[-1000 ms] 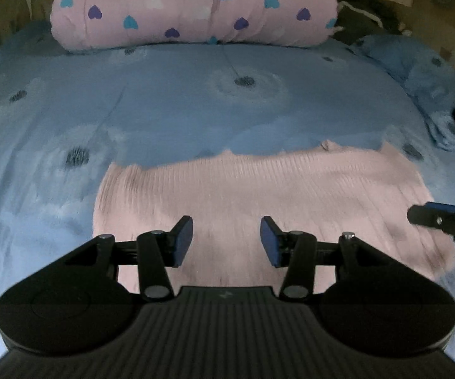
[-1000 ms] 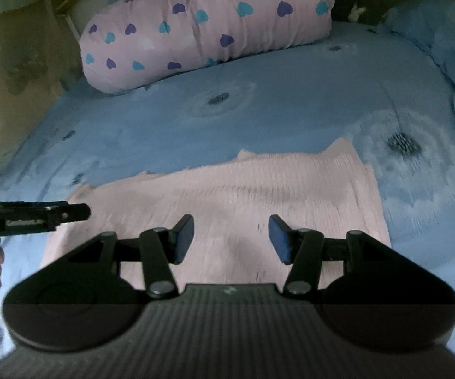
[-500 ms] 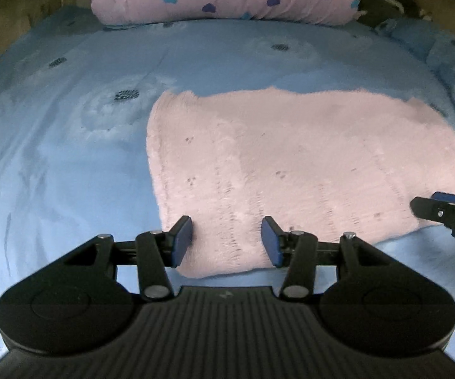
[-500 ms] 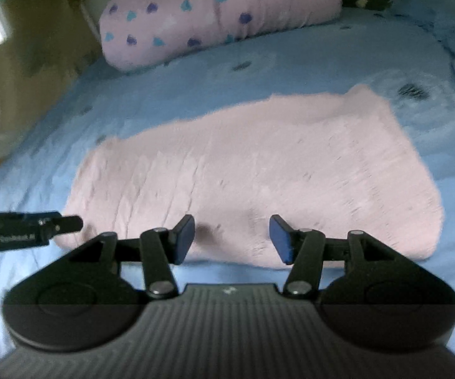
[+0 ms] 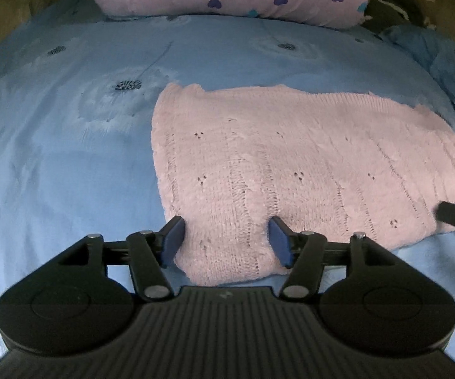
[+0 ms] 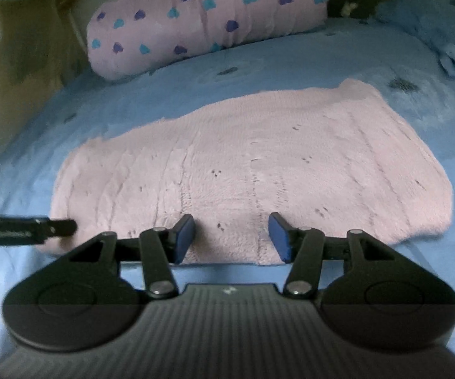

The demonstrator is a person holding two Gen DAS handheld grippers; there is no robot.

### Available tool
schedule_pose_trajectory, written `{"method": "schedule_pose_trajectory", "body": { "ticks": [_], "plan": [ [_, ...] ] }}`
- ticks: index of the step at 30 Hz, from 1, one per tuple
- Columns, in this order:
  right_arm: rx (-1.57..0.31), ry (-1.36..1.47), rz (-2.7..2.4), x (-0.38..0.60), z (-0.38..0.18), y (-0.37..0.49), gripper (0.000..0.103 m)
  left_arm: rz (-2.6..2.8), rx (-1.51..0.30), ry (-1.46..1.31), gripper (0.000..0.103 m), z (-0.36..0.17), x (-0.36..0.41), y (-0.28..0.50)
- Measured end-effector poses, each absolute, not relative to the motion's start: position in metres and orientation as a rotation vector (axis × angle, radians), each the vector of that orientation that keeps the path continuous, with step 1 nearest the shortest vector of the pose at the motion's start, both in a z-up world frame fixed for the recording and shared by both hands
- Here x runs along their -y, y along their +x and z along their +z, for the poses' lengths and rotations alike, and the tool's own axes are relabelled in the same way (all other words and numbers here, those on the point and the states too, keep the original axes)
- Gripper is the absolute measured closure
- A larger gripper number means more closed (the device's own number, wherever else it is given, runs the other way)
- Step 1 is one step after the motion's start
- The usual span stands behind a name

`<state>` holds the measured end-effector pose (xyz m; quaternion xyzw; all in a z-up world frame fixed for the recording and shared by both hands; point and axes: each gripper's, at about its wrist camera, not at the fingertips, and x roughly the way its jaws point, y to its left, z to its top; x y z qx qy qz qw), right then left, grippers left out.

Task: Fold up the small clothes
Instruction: 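Press and straighten the folded cardigan edges with both open tools, then grasp the cardigan edge with the right tool and lift it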

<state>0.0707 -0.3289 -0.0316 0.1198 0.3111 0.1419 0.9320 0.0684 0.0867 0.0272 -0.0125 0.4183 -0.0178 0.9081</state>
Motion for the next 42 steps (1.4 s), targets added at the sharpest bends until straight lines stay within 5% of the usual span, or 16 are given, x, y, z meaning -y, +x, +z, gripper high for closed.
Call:
{"method": "schedule_pose_trajectory", "body": {
  "ticks": [4, 8, 42],
  "plan": [
    [-0.594, 0.327, 0.204, 0.36, -0.025, 0.051, 0.048, -0.023, -0.867, -0.051, 0.03, 0.031, -0.089, 0.065],
    [-0.561, 0.483, 0.102, 0.393, -0.035, 0.041, 0.035, -0.011, -0.887, -0.102, 0.027, 0.031, -0.094, 0.063],
    [-0.485, 0.749, 0.019, 0.415, -0.065, 0.095, 0.034, 0.027, -0.919, -0.153, 0.019, 0.029, -0.105, 0.069]
  ]
}}
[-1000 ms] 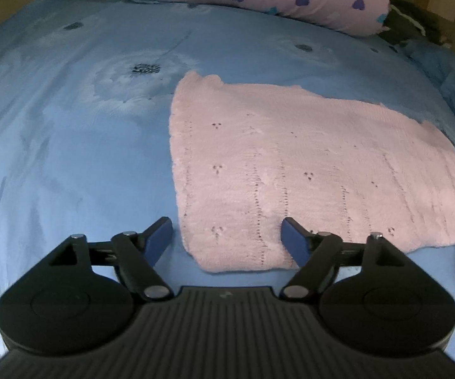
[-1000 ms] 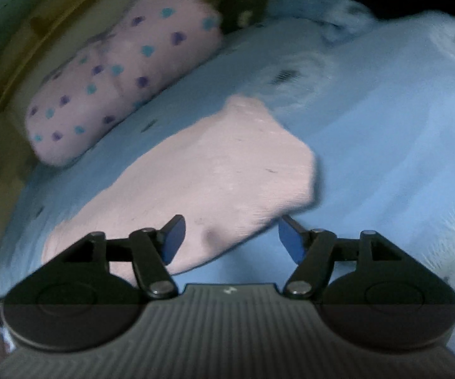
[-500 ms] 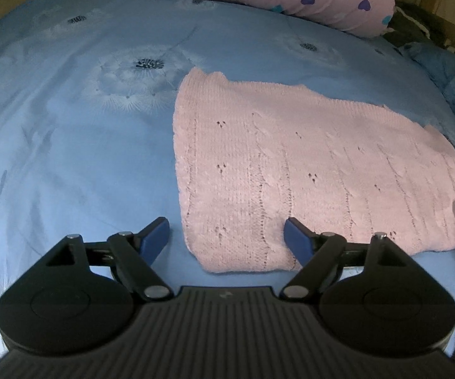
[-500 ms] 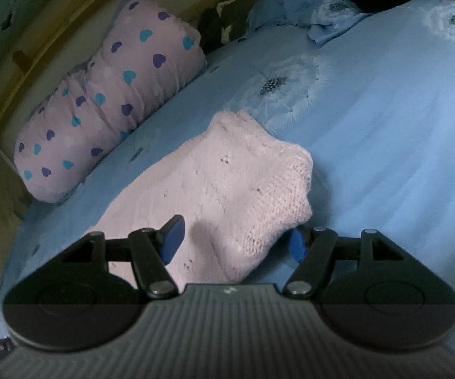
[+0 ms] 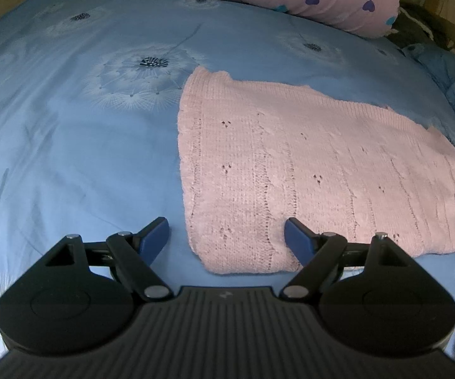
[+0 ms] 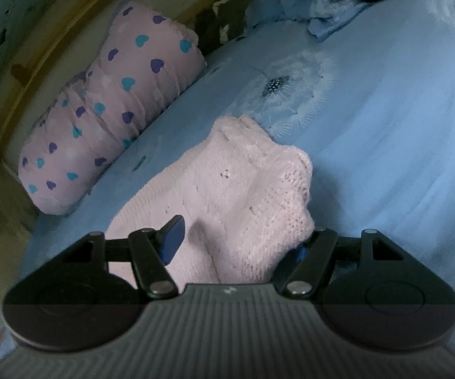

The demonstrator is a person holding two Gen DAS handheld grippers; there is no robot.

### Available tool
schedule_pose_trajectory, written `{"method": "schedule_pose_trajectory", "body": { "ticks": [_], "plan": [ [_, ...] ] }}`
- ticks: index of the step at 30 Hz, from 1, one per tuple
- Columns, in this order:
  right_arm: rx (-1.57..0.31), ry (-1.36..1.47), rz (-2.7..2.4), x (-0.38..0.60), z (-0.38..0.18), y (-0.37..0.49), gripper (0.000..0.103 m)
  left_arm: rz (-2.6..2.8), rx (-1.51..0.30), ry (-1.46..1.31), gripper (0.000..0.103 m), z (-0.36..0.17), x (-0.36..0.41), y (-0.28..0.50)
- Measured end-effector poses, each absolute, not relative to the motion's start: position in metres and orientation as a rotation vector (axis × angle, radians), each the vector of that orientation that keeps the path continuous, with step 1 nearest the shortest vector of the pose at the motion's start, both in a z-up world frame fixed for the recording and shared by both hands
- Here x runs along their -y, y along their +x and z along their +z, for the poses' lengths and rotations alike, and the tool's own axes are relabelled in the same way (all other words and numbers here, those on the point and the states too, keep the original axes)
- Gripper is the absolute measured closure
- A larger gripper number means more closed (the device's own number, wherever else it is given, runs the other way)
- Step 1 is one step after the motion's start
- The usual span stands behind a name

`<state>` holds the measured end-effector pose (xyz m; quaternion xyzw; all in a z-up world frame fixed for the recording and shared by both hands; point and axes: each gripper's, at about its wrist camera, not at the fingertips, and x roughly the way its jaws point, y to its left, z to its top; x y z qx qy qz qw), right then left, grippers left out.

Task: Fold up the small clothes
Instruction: 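Grasp the cardigan edge with the right tool and lift it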

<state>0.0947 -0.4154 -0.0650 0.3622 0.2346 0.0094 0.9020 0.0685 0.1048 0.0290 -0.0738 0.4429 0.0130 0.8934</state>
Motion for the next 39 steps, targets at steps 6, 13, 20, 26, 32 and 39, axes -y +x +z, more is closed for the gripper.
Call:
{"method": "schedule_pose_trajectory", "body": {
  "ticks": [6, 13, 20, 26, 32, 39],
  "plan": [
    [-0.485, 0.808, 0.017, 0.422, -0.072, 0.093, 0.066, 0.027, -0.919, -0.153, 0.018, 0.029, -0.105, 0.069],
    [-0.465, 0.856, 0.052, 0.422, -0.074, 0.092, 0.078, 0.031, -0.92, -0.147, 0.018, 0.028, -0.104, 0.069],
    [-0.462, 0.911, 0.062, 0.427, -0.078, 0.096, 0.074, 0.033, -0.923, -0.15, 0.018, 0.028, -0.104, 0.07],
    [-0.455, 0.925, 0.053, 0.426, -0.078, 0.101, 0.073, 0.033, -0.923, -0.153, 0.018, 0.028, -0.104, 0.07],
    [-0.443, 0.726, 0.058, 0.412, -0.054, 0.1, 0.077, 0.033, -0.921, -0.156, 0.018, 0.028, -0.105, 0.07],
    [-0.398, 0.494, 0.115, 0.382, -0.007, 0.103, 0.079, 0.039, -0.914, -0.172, 0.018, 0.03, -0.109, 0.068]
  ]
}}
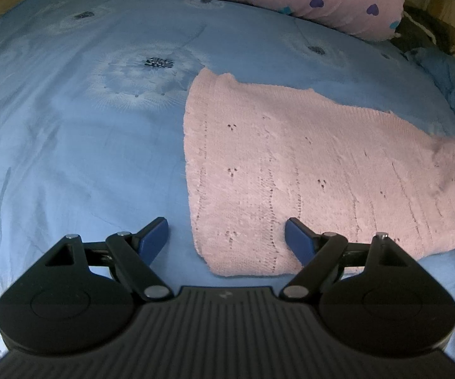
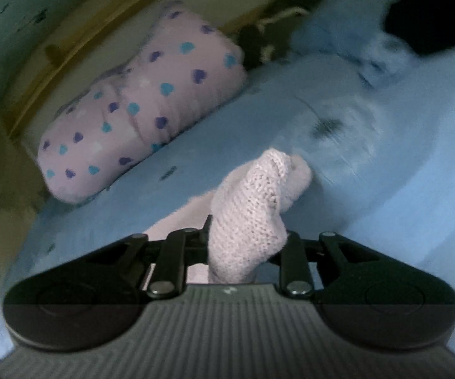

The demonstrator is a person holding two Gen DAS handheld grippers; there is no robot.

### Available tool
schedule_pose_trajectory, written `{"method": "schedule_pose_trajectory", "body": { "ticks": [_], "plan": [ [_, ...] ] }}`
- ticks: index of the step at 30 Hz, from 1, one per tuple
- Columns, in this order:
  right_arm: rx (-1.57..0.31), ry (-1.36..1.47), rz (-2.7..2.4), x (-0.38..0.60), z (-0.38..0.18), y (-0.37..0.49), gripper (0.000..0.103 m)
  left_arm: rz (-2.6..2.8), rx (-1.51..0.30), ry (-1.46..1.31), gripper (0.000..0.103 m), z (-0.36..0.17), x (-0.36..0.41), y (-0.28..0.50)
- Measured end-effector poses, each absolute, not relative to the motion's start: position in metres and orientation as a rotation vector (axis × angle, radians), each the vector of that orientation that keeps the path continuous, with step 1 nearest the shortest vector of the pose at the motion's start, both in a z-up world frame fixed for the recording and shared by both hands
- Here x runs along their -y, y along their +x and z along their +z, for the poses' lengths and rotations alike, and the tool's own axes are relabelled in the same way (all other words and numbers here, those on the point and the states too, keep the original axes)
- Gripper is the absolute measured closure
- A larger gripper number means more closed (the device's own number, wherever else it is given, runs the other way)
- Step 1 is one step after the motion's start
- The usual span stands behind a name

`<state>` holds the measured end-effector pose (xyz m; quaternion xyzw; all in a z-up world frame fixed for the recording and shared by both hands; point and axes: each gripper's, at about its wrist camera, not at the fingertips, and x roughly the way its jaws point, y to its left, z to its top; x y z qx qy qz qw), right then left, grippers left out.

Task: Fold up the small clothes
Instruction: 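Grasp the cardigan edge with the right tool and lift it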

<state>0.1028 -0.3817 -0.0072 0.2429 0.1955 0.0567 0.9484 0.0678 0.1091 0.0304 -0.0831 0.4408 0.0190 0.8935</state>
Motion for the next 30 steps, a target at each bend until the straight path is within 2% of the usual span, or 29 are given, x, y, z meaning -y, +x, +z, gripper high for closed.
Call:
{"method": "schedule_pose_trajectory", "body": {
  "ticks": [13, 19, 24, 30],
  "plan": [
    [-0.335, 0.076, 0.306, 0.256, 0.058, 0.103, 0.079, 0.081, -0.904, -0.223, 0.018, 0.037, -0.127, 0.068],
    [-0.437, -0.078, 0.409, 0.19, 0.037, 0.107, 0.079, 0.107, -0.899, -0.243, 0.018, 0.038, -0.138, 0.068],
    [-0.499, -0.113, 0.43, 0.172, 0.01, 0.106, 0.079, 0.12, -0.899, -0.278, 0.018, 0.04, -0.148, 0.069],
    [-0.423, -0.045, 0.413, 0.176, 0.03, 0.107, 0.079, 0.152, -0.897, -0.301, 0.018, 0.04, -0.162, 0.069]
  ]
}}
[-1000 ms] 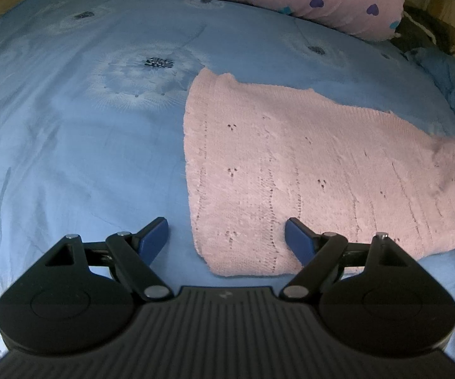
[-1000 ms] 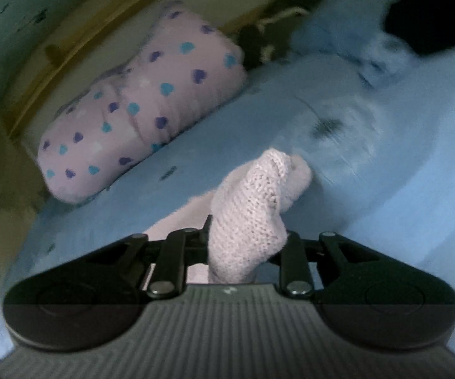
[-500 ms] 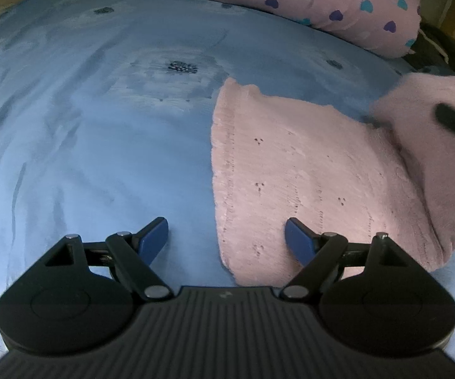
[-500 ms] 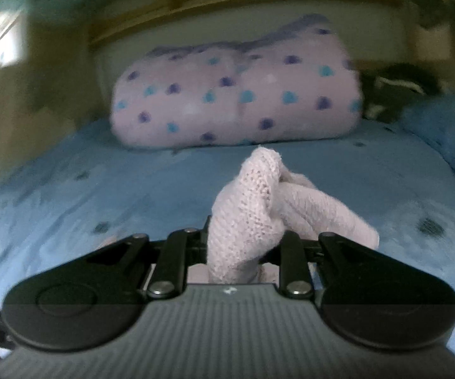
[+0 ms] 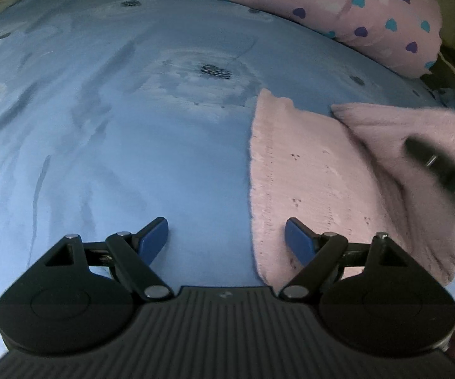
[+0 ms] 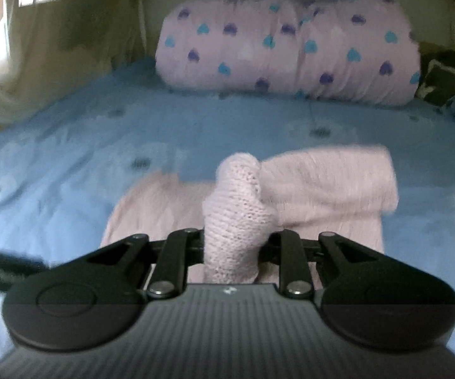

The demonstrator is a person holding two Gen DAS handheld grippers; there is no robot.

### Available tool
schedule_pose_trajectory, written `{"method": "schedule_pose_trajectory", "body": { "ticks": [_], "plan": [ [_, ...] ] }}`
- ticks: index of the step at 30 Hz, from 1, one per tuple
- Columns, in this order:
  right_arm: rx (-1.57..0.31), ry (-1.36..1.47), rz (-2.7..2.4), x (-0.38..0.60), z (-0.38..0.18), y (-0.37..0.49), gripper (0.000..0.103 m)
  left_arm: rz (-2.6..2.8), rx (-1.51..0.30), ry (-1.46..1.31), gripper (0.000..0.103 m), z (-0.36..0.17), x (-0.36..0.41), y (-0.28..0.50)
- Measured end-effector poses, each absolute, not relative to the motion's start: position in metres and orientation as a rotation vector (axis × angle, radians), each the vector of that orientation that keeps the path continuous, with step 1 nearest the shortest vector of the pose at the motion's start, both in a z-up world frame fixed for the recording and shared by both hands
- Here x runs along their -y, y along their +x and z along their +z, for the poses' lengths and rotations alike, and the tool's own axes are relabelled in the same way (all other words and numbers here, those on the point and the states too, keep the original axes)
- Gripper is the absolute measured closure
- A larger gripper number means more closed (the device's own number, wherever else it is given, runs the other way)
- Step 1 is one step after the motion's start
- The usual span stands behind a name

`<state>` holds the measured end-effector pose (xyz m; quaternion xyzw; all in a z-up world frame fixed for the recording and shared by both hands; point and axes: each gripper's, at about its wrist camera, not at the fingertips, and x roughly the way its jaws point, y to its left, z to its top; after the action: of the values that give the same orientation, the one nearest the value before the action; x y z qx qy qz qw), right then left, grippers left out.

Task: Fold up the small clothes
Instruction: 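Grasp the cardigan edge with the right tool and lift it, then fold the lifted edge over the cardigan with the right tool and release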

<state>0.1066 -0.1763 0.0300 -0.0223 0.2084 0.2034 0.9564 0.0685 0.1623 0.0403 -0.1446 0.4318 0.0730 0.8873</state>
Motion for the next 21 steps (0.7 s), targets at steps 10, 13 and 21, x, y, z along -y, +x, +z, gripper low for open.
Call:
{"method": "schedule_pose_trajectory", "body": {
  "ticks": [10, 13, 21],
  "plan": [
    [-0.373, -0.34, 0.679, 0.117, 0.012, 0.07, 0.079, 0.216, -0.889, -0.39, 0.018, 0.039, -0.194, 0.066],
    [-0.389, -0.352, 0.705, 0.117, -0.006, 0.064, 0.078, 0.225, -0.886, -0.401, 0.018, 0.039, -0.2, 0.065],
    [-0.439, -0.207, 0.785, 0.141, 0.003, 0.058, 0.061, 0.202, -0.838, -0.419, 0.018, 0.048, -0.197, 0.062]
  ]
}}
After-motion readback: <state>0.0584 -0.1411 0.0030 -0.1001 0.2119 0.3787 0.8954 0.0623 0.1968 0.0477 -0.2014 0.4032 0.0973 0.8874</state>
